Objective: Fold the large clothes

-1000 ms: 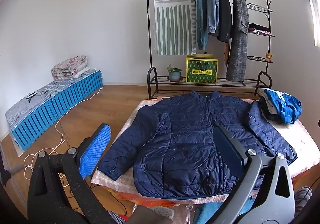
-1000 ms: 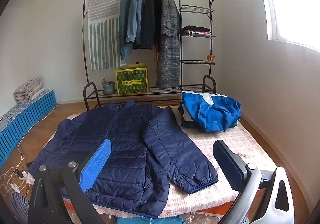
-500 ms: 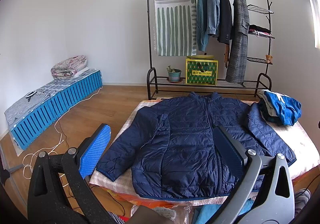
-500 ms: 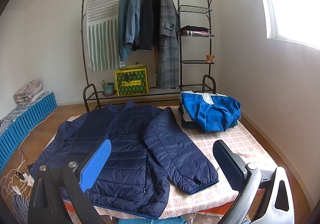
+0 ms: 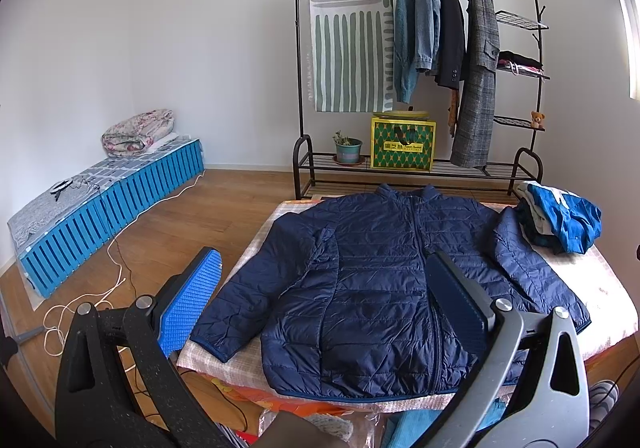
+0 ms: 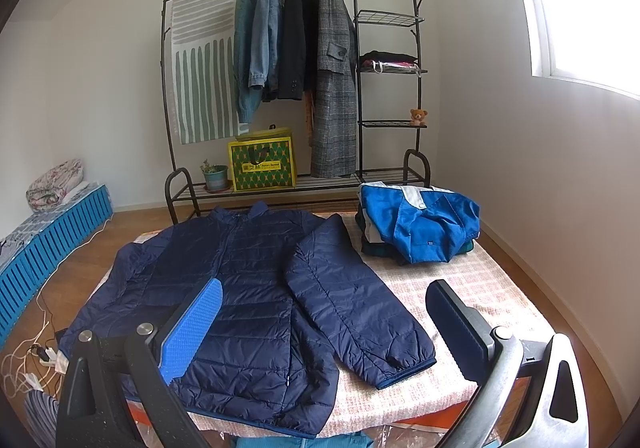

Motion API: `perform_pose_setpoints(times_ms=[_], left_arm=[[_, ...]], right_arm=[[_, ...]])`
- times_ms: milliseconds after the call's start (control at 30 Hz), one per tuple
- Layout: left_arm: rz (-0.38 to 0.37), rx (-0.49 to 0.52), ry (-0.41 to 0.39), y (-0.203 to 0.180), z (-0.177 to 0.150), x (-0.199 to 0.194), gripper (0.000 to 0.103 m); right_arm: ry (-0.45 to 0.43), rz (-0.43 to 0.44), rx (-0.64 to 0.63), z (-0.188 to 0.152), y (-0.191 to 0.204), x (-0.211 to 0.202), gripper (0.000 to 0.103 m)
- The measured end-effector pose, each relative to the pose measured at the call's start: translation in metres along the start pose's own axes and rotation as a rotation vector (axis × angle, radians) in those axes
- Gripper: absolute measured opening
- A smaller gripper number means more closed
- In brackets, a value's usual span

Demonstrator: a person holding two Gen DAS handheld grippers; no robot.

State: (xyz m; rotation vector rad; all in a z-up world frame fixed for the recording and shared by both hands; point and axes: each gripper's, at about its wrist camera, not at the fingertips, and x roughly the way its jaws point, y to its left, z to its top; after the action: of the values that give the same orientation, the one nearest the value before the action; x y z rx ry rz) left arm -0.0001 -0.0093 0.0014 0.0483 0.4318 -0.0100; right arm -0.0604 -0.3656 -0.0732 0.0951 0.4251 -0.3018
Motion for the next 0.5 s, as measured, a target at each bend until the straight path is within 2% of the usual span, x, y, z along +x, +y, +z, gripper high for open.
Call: perform_pose_setpoints(times_ms=[500], left_arm=[[-0.001,-0.006,0.001,0.0004,0.0002,0.0008,0.103]], right_arm=[[0.001,-0.001,-0.004,-0.0001,0.0064,-0.0009,0.103]])
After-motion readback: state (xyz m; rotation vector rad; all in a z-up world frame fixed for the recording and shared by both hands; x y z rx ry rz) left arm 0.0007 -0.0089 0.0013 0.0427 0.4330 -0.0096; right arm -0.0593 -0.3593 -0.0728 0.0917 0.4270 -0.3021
